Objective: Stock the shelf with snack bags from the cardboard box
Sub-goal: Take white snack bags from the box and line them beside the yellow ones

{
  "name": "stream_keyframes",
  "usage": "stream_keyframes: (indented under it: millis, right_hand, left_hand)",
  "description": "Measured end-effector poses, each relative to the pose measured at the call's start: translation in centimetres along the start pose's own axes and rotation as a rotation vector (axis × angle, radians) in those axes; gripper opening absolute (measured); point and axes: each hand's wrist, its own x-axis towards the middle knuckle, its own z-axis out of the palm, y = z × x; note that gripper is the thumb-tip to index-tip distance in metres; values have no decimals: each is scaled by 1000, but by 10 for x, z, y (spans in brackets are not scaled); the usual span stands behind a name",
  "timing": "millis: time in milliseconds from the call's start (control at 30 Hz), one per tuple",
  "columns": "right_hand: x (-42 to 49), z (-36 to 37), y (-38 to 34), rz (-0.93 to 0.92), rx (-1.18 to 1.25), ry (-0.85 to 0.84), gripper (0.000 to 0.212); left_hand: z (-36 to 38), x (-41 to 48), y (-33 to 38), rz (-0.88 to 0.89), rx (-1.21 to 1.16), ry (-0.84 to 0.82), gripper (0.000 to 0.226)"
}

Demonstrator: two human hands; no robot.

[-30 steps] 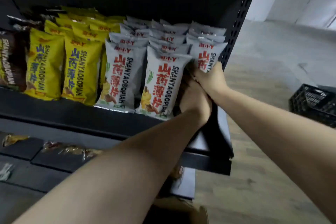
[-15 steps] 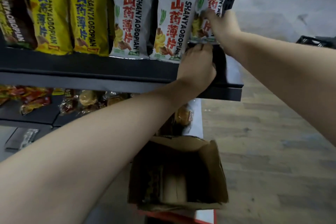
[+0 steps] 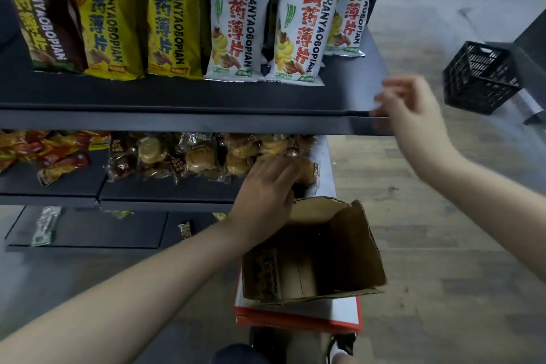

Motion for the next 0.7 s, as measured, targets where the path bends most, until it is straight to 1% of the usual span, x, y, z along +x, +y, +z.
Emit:
stream_keyframes:
  millis: [67,133,167,200,267,300,333,400,467,533,600,667,700]
  right_hand:
    - [-33,1,18,11,-44,-103,26]
    - [-62,7,42,58,-130,-250,28]
    - [-74,11,57,105,-188,-334,27]
    - [-85,17,70,172,-258,-429,24]
    - [-99,32,99,332,-368,-614,18]
    - [-104,40,114,386,-415,-704,15]
    - [-107,49,127,420,-463,-796,13]
    - [-111,69,154,482,-536,-929,18]
    - [-113,89,178,562,-564,-971,20]
    - [-114,107,203,596,-576,-996,19]
    - [-116,122,226,609,-590,-1033,27]
    - [-118,132,247,623,-588,-1049,27]
    - [-119,137,257,643,-584,-1056,26]
  left_hand:
    - [5,-31,-9,-42,-7,-86,31]
    - [12,-53,-12,-113,-65,-240,30]
    - [16,-60,-11,-191,-126,-328,32]
    - [22,-65,-8,-319,-209,-411,34]
    - [39,-71,-1,-672,-380,-550,36]
    - [49,-72,2,-815,-415,-599,35]
    - [60,-73,3,-907,-417,-645,32]
    - [78,-77,5,-1024,-419,-732,31]
    - [95,-82,1,-1103,-419,-771,30]
    - [115,-87,-10,-1168,-400,-758,32]
    - [134,-91,-19,-1264,-397,-781,37]
    - [148,-88,-26,-1402,-449,-756,45]
    - [158,-86,-30,-1467,-479,-716,47]
